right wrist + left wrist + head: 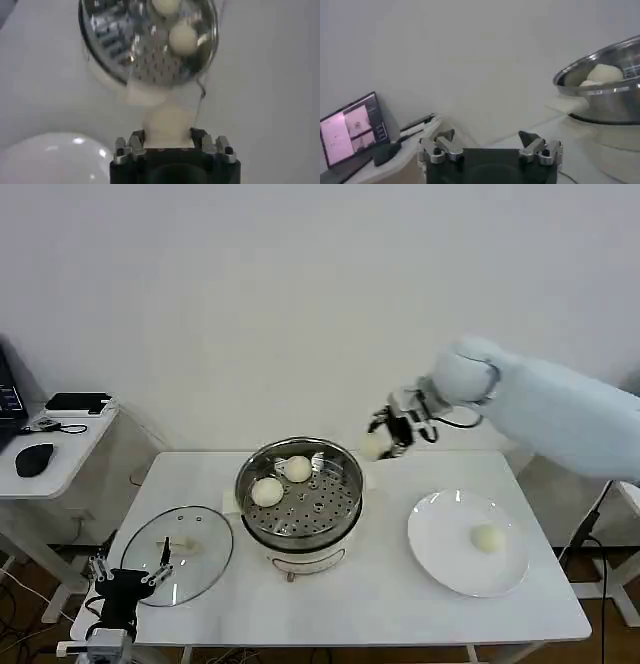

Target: Take steamed baozi put them in steamer then cover it.

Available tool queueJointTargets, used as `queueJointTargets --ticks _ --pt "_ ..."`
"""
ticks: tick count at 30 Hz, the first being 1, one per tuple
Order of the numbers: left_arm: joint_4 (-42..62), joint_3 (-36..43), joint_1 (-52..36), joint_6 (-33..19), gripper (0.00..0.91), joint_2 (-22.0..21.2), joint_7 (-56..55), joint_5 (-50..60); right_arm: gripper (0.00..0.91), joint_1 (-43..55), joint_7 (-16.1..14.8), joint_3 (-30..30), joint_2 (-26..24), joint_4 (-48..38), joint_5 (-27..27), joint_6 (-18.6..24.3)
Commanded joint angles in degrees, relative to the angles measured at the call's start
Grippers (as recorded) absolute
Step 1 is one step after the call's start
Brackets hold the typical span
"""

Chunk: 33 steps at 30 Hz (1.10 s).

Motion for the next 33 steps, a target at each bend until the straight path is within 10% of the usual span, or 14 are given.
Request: queueJointTargets --ticks 1,33 --pt "-1.6 -0.6 0.3 0.4 0.907 0.0 0.1 0.0 0.635 -0.8 -1.0 -3.9 15.3 -3.4 -0.1 6.4" --pt "-1.3 -2.5 1.3 -0.1 0.907 -1.3 0.0 -0.5 0.645 -5.5 -3.3 -8.2 18.8 -5.7 -9.6 19.1"
